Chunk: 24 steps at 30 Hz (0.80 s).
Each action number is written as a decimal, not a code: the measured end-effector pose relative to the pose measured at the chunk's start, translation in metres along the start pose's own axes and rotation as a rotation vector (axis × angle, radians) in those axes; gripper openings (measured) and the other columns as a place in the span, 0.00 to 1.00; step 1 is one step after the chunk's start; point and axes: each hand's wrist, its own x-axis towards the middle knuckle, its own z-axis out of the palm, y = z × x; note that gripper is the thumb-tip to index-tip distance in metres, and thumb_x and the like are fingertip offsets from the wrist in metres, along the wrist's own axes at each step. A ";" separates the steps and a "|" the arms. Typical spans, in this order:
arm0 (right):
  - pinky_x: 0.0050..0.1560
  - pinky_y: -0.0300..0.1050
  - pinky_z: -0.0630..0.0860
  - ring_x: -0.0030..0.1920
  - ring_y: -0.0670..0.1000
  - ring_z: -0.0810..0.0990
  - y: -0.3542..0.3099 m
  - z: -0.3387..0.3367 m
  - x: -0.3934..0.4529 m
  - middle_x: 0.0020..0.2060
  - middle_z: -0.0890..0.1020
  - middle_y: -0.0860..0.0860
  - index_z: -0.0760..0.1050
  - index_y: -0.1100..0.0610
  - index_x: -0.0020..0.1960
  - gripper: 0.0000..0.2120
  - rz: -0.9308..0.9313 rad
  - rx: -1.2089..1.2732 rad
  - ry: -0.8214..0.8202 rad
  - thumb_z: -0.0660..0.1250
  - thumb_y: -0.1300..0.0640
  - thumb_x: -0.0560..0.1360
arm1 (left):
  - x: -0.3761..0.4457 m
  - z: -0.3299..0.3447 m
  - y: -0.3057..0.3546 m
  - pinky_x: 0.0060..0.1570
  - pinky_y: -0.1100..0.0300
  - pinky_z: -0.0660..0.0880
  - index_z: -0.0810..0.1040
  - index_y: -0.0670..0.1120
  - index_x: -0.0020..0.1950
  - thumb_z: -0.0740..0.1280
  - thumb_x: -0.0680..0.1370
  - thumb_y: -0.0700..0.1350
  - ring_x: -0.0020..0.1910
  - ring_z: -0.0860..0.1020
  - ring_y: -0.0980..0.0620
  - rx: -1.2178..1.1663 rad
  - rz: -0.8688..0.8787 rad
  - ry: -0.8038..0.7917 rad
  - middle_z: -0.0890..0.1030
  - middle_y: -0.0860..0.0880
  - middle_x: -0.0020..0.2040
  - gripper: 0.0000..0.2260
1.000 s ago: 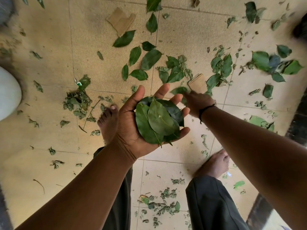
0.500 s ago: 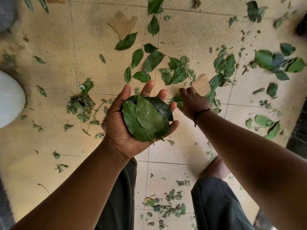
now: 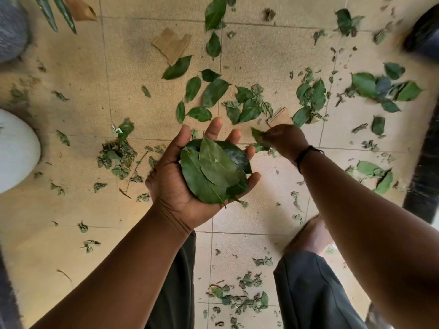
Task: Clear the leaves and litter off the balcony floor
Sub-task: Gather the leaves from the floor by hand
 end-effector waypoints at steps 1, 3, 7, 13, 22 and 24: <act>0.46 0.45 0.73 0.40 0.48 0.75 -0.005 -0.011 -0.012 0.49 0.82 0.58 0.81 0.62 0.54 0.14 -0.002 0.077 0.011 0.68 0.52 0.78 | 0.000 0.000 -0.005 0.60 0.39 0.73 0.81 0.52 0.58 0.61 0.76 0.61 0.62 0.76 0.41 0.001 0.006 0.014 0.81 0.47 0.58 0.19; 0.53 0.51 0.76 0.43 0.49 0.77 -0.013 -0.034 -0.041 0.50 0.82 0.59 0.79 0.61 0.54 0.10 -0.021 0.338 0.022 0.65 0.55 0.79 | 0.000 0.001 -0.015 0.59 0.39 0.74 0.82 0.52 0.56 0.60 0.76 0.61 0.60 0.77 0.42 0.016 0.026 0.043 0.81 0.48 0.57 0.19; 0.47 0.49 0.77 0.46 0.52 0.78 -0.029 -0.065 -0.108 0.46 0.79 0.57 0.72 0.60 0.52 0.13 -0.122 0.850 -0.109 0.61 0.54 0.72 | 0.004 0.005 -0.036 0.57 0.41 0.75 0.82 0.52 0.55 0.59 0.75 0.62 0.56 0.79 0.43 0.032 0.095 0.102 0.81 0.48 0.55 0.20; 0.56 0.52 0.72 0.52 0.47 0.70 -0.020 -0.044 -0.182 0.45 0.74 0.46 0.74 0.52 0.44 0.14 -0.394 0.237 -0.040 0.59 0.42 0.74 | 0.015 0.015 -0.076 0.58 0.45 0.75 0.82 0.50 0.54 0.61 0.75 0.60 0.56 0.79 0.43 0.033 0.135 0.112 0.79 0.46 0.57 0.19; 0.49 0.42 0.78 0.48 0.43 0.79 0.047 -0.059 -0.202 0.48 0.81 0.41 0.78 0.47 0.52 0.14 -0.156 1.066 0.349 0.58 0.41 0.77 | 0.047 0.046 -0.154 0.59 0.45 0.73 0.82 0.48 0.54 0.60 0.76 0.59 0.56 0.76 0.41 0.094 0.054 0.002 0.80 0.44 0.54 0.19; 0.51 0.43 0.78 0.45 0.45 0.80 0.051 -0.063 -0.203 0.50 0.82 0.48 0.80 0.52 0.53 0.16 0.010 1.460 0.252 0.58 0.44 0.79 | 0.050 0.056 -0.176 0.61 0.46 0.71 0.82 0.46 0.52 0.60 0.76 0.58 0.54 0.76 0.41 0.106 0.078 0.022 0.80 0.44 0.53 0.18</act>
